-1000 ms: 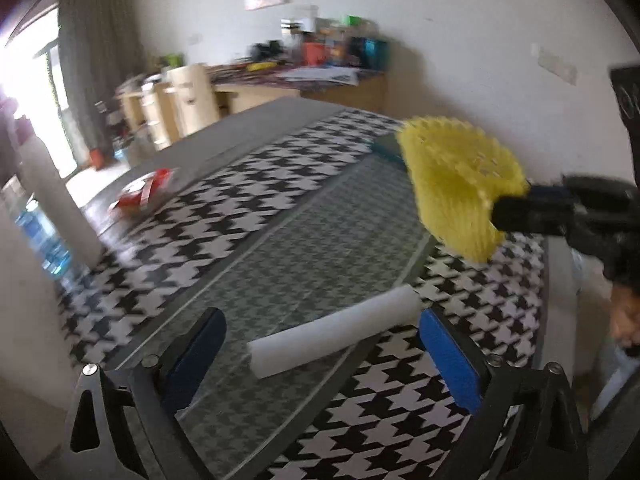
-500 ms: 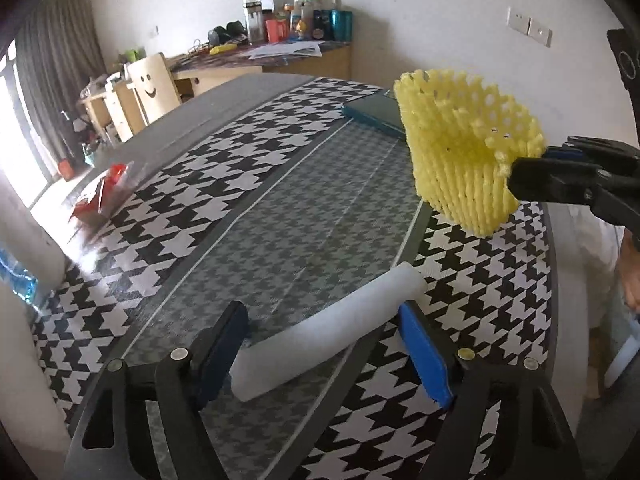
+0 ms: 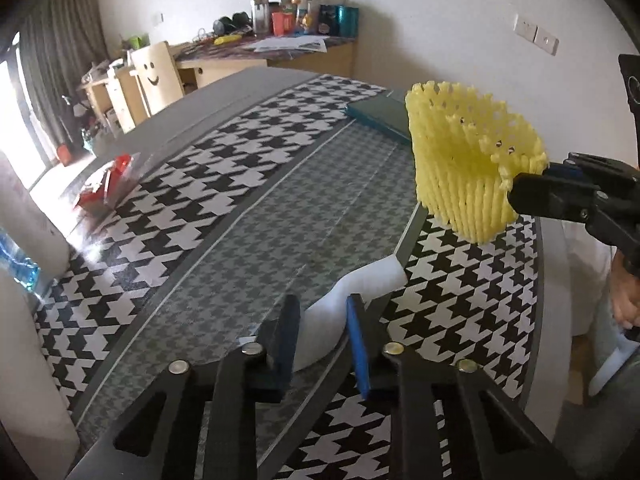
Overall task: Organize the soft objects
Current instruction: 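Grasp the white foam tube with the left tool while the right tool holds the sponge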
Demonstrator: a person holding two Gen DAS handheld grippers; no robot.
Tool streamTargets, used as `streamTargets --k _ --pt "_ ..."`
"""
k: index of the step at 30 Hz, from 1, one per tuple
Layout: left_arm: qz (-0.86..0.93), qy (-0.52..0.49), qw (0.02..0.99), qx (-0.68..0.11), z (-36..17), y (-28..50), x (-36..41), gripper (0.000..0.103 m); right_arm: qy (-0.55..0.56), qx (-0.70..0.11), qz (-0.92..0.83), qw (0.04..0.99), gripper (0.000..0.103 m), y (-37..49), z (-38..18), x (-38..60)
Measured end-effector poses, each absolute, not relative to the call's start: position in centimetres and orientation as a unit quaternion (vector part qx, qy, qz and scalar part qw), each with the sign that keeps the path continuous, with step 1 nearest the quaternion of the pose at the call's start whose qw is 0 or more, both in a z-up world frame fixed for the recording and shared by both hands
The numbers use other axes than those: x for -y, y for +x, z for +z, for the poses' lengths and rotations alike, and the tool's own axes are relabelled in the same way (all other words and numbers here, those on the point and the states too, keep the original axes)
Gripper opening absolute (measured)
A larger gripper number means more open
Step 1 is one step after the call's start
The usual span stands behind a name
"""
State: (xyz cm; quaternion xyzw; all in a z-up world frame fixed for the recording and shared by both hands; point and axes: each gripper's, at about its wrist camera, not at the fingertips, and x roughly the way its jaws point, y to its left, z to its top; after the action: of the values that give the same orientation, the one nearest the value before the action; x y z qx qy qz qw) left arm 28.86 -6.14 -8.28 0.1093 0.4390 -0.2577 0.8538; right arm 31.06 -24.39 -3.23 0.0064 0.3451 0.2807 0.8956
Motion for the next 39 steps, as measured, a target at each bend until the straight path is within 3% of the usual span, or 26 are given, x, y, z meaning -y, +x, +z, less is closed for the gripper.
streamTargets --k 1,15,19,21,22,23,25,28,30,31,39 --pt "-0.261 0.101 0.856 -0.435 -7.9 28.7 6.0 0.005 0.007 -0.345 0.282 0.896 0.02 31.0 -3.2 24.4" --pt "-0.289 0.142 0.849 -0.42 -7.6 27.7 7.0 0.008 0.008 -0.342 0.282 0.896 0.02 30.5 -3.0 24.4" --pt "-0.293 0.129 0.845 -0.429 -8.1 28.1 6.5 0.015 0.009 -0.341 0.281 0.897 0.02 30.5 -3.0 24.5" --pt "-0.298 0.126 0.843 -0.43 -8.2 28.1 6.5 0.03 0.009 -0.342 0.281 0.897 0.02 30.5 -3.0 24.5" --pt "-0.298 0.129 0.841 -0.433 -8.3 28.1 6.5 0.05 0.008 -0.342 0.281 0.897 0.02 30.5 -3.0 24.6" --pt "-0.296 0.129 0.842 -0.432 -8.4 27.9 6.4 0.058 0.009 -0.342 0.28 0.897 0.02 30.5 -3.0 24.6" --pt "-0.296 0.13 0.843 -0.43 -8.6 27.8 6.3 0.058 0.009 -0.342 0.279 0.897 0.02 30.4 -2.9 24.6" --pt "-0.29 0.128 0.841 -0.438 -9.1 28.2 6.2 0.052 0.009 -0.341 0.28 0.897 0.02 30.4 -2.9 24.6" --pt "-0.289 0.128 0.84 -0.44 -9.1 28.3 6.2 0.028 0.009 -0.342 0.279 0.897 0.02 30.4 -2.9 24.6" --pt "-0.293 0.115 0.837 -0.447 -9.0 28.5 6.0 0.022 0.009 -0.341 0.28 0.897 0.02 30.3 -2.9 24.6" --pt "-0.27 0.101 0.861 -0.419 -7.4 27.0 6.1 0.014 0.01 -0.337 0.281 0.899 0.02 30.0 -2.6 24.4"
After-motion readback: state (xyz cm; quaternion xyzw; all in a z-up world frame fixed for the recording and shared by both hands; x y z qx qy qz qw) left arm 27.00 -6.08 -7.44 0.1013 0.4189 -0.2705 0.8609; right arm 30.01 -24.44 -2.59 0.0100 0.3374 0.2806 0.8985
